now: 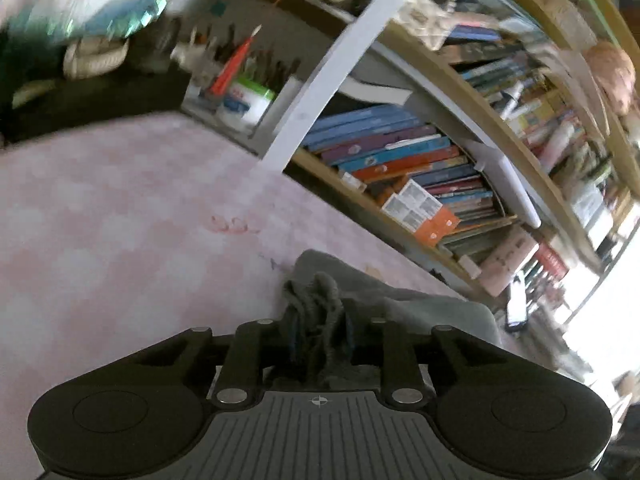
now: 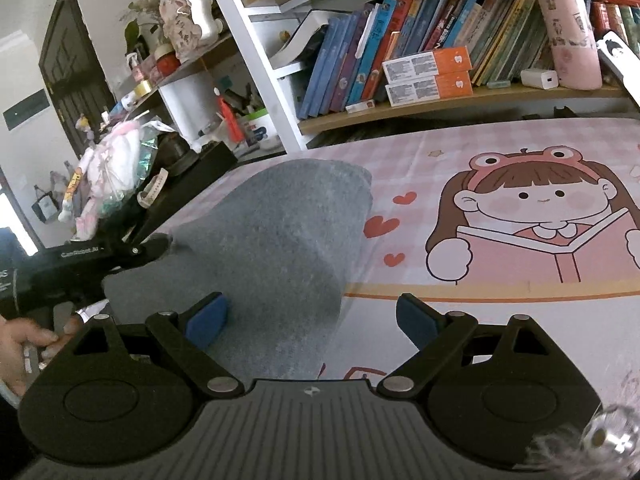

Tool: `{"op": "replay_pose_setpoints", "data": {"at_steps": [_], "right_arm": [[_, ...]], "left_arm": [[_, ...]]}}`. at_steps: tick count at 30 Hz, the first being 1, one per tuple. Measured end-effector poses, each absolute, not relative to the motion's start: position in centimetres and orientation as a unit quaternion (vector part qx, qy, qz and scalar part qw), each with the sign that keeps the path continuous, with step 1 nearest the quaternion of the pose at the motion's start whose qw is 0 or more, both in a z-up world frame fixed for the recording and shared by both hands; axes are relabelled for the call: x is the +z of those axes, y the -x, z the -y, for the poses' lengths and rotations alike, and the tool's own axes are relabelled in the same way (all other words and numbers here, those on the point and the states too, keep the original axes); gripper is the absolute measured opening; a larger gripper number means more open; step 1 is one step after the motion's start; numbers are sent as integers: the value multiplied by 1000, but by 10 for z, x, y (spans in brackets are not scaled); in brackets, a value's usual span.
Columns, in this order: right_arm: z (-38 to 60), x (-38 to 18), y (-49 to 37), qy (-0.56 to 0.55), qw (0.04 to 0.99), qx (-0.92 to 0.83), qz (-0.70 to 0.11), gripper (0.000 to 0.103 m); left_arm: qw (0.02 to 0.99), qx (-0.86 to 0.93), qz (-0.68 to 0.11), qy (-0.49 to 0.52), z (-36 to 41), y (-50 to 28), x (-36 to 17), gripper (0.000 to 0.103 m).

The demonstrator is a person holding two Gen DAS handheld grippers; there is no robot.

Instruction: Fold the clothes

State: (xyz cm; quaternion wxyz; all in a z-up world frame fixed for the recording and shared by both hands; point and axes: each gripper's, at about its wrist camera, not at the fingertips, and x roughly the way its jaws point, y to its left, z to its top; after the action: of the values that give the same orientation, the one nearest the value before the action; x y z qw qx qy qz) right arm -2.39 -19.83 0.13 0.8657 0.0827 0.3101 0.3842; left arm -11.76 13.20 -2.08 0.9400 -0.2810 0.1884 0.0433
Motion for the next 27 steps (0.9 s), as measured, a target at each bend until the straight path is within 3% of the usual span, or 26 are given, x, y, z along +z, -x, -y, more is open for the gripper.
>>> {"op": "replay_pose_setpoints", "data": {"at_steps": [1,2,4,5,14,20,27], "right_arm": [[198,1,23,-84,865,384,-311,92],[198,1,23,-85,865,385,-312,92],[199,0,23,-86,864,386,-313,92],[199,0,23,-88,863,386,-314,92],[198,-1,15,-120,852,386,-332,92],[193,7,-1,-140,855,374,-330,92],[166,9,-23,-84,874,349,-328,88]], "left_arm": [[944,46,-188,267,-129,119,-18,37],[946,45,-185,261,-127,121,-15,55],[948,32,-172,266,-129,127,-11,79],[947,21,-165,274,-131,130,-10,82],[932,13,-228,281,-131,123,-23,87],[931,2,-220,290,-136,123,-21,87],[932,-1,-228,283,-135,116,-23,87]]}}
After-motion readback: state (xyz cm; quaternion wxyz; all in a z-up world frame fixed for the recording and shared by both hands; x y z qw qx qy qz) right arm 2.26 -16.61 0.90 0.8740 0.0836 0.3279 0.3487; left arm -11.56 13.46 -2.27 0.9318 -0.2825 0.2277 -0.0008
